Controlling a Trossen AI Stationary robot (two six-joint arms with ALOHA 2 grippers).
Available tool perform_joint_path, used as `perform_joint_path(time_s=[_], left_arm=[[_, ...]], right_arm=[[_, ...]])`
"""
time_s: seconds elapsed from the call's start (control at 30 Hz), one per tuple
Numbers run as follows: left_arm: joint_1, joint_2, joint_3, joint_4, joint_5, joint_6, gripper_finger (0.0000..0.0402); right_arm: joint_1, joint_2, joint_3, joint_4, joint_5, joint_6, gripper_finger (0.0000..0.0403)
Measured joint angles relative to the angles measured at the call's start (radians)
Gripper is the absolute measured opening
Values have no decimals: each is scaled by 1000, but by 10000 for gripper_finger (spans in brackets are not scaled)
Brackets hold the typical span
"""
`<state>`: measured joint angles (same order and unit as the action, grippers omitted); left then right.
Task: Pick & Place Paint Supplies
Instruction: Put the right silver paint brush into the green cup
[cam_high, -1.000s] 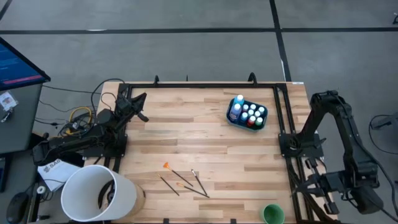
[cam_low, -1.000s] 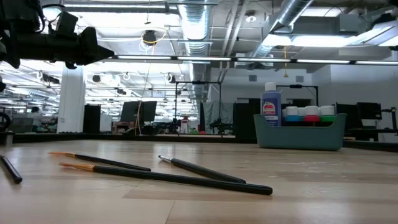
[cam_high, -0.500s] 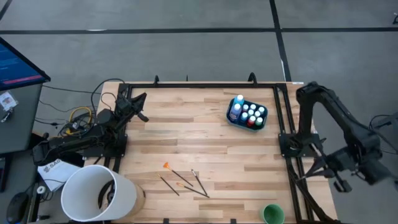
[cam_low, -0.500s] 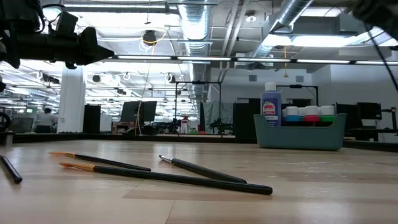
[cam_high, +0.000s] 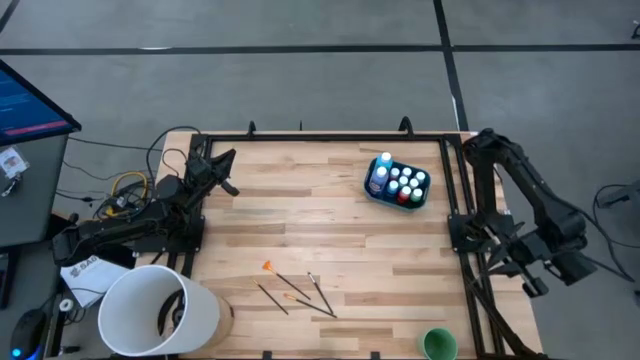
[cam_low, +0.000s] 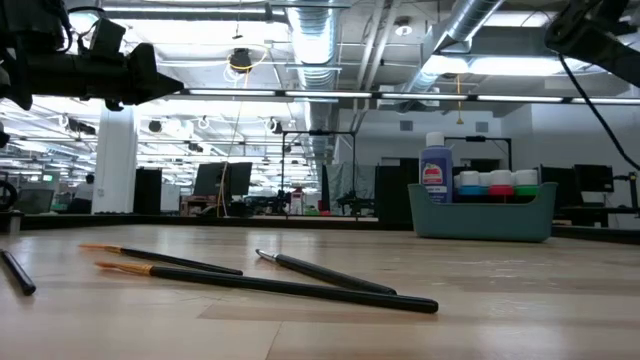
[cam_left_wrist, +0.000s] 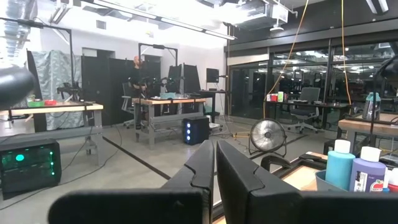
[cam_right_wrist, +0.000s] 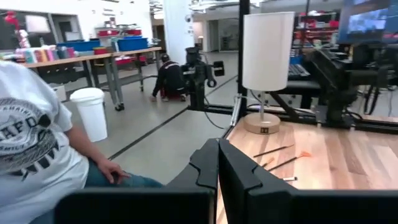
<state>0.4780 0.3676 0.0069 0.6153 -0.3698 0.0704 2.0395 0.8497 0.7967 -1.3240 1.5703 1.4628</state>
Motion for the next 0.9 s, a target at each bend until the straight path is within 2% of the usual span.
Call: perform_joint_path(time_s=[0.13, 0.37, 0.47, 0.63, 0.8, 0.9], left_arm=[[0, 0, 0, 0, 0, 0, 8], [0, 0, 0, 0, 0, 0, 8], [0, 0, 0, 0, 0, 0, 8], [0, 0, 0, 0, 0, 0, 8], [0, 0, 0, 0, 0, 0, 8], [0, 0, 0, 0, 0, 0, 8]], right_arm=[[-93, 0, 22, 52, 1, -31, 0], [-361, -2, 22, 294, 1, -252, 0], [-439, -16, 22, 374, -2, -327, 0], [-487, -47, 22, 486, -105, -493, 0], [-514, -83, 22, 721, -147, -703, 0], [-571, -97, 22, 865, -178, -809, 0]])
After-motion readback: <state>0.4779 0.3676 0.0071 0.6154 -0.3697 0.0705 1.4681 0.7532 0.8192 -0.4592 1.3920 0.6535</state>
